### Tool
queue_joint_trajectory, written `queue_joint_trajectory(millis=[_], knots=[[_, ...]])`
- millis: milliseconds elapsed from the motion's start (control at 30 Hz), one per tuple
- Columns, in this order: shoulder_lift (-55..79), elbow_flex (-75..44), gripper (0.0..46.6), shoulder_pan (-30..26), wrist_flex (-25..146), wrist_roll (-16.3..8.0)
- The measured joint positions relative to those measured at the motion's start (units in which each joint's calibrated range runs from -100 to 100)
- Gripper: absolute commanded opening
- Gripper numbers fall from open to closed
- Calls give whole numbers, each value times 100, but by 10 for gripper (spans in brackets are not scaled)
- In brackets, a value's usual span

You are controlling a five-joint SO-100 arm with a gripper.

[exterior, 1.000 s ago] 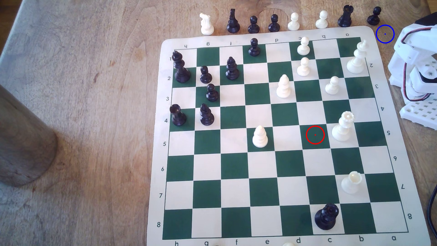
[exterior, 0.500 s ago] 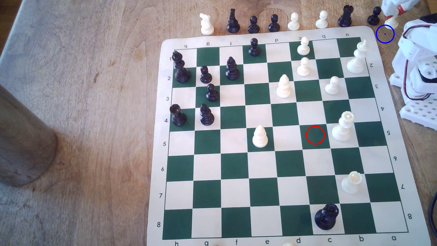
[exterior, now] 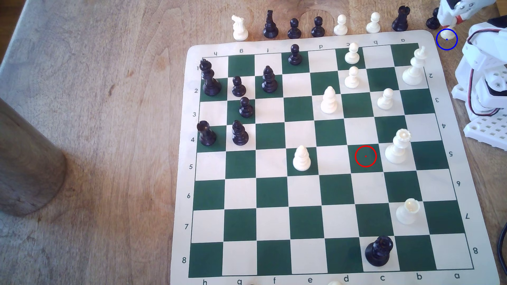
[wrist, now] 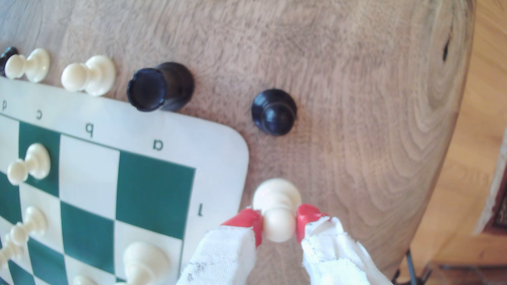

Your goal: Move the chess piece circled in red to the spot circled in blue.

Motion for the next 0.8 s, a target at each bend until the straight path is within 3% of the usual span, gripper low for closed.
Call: queue_joint_trajectory(millis=[800], knots=[[553, 127, 15, -140, -351, -20]])
